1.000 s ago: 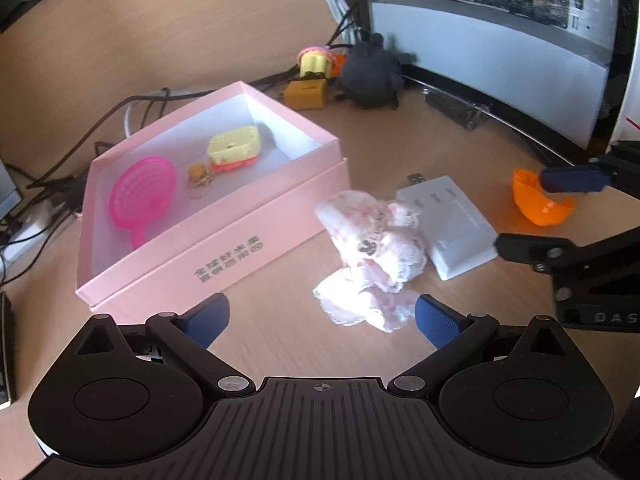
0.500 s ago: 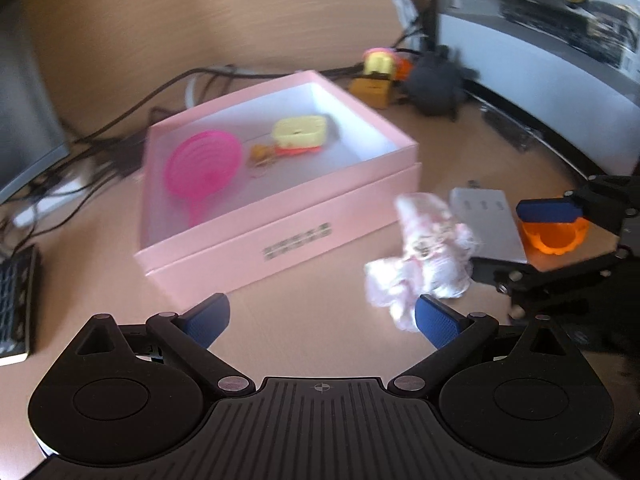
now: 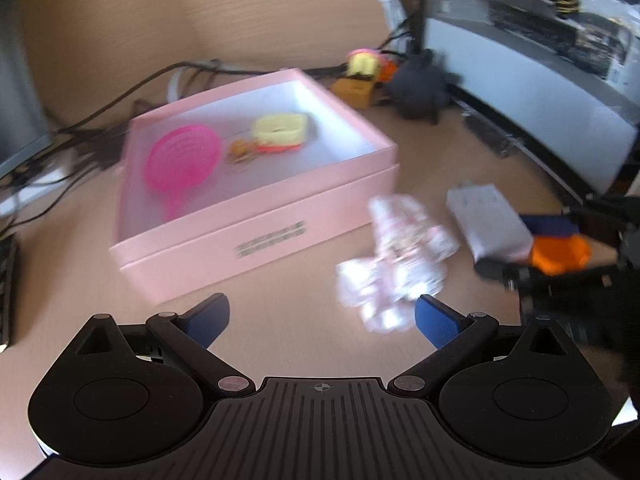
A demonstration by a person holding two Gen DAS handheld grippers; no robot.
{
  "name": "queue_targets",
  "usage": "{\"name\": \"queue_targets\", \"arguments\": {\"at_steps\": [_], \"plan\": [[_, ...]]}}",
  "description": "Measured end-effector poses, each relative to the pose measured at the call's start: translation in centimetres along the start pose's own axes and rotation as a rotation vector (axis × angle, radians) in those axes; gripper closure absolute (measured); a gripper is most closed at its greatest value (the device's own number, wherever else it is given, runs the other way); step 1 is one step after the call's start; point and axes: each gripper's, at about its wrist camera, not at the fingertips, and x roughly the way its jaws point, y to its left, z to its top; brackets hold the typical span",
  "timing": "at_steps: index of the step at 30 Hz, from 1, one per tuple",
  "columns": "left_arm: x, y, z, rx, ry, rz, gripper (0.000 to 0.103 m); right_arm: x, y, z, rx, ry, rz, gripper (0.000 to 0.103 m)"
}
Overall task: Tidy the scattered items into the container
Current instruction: 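Grasp the white USB hub with the right gripper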
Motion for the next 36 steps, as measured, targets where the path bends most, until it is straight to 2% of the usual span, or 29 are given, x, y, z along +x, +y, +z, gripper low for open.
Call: {"name": "queue_targets", "arguments": {"at_steps": [4, 8, 9, 10, 11, 14, 16, 19, 24, 26, 27, 28, 36], "plan": [[2.2, -2.2, 1.0, 0.062, -0.011, -0.015, 0.002, -0.7, 0.3, -1.3, -0.031, 0.027, -0.027, 0.048], [3.6, -3.2, 1.6, 0.1, -0.014, -0.013, 0.004, -1.8, 0.3, -1.9, -0.033, 0.01, -0.061, 0.047], [3.6, -3.3, 1.6, 0.106, -0.016, -0.014, 0.011, -2.0, 0.3, -1.9, -0.029, 0.005, -0.066, 0.045], [3.6, -3.2, 1.7, 0.111, -0.016, -0.015, 0.026, -2.1, 0.2, -1.9, -0.023, 0.003, -0.069, 0.043], [3.7, -3.2, 1.8, 0.11, -0.011, -0.017, 0.03, -2.2, 0.1, -1.8, -0.013, -0.001, -0.073, 0.042], [3.8, -2.7, 1.7, 0.094, -0.002, -0.016, 0.032, -2.2, -0.1, -1.5, 0.026, -0.008, -0.076, 0.037], [3.5, -2.3, 1.6, 0.083, 0.003, -0.015, 0.045, -2.1, -0.3, -1.0, 0.06, -0.014, -0.076, 0.035], [2.6, -1.5, 1.2, 0.058, 0.009, -0.014, 0.046, -1.5, -0.8, -0.2, 0.122, -0.012, -0.081, 0.035], [-0.3, 0.6, -0.3, -0.014, 0.017, 0.009, 0.046, 0.8, -1.5, 1.0, 0.23, 0.04, -0.068, 0.035], [-1.6, 1.5, -0.9, -0.046, 0.027, 0.027, 0.046, 1.7, -1.3, 1.2, 0.241, 0.064, -0.072, 0.039], [-2.1, 1.9, -1.2, -0.06, 0.03, 0.035, 0.046, 1.9, -1.1, 1.4, 0.239, 0.068, -0.081, 0.049], [-2.8, 2.2, -1.5, -0.074, 0.03, 0.045, 0.046, 2.0, -0.8, 1.5, 0.228, 0.069, -0.086, 0.052], [-6.7, 4.0, -4.2, -0.125, -0.001, 0.089, 0.046, -0.2, 3.7, 2.1, 0.119, 0.046, -0.005, 0.054]]}}
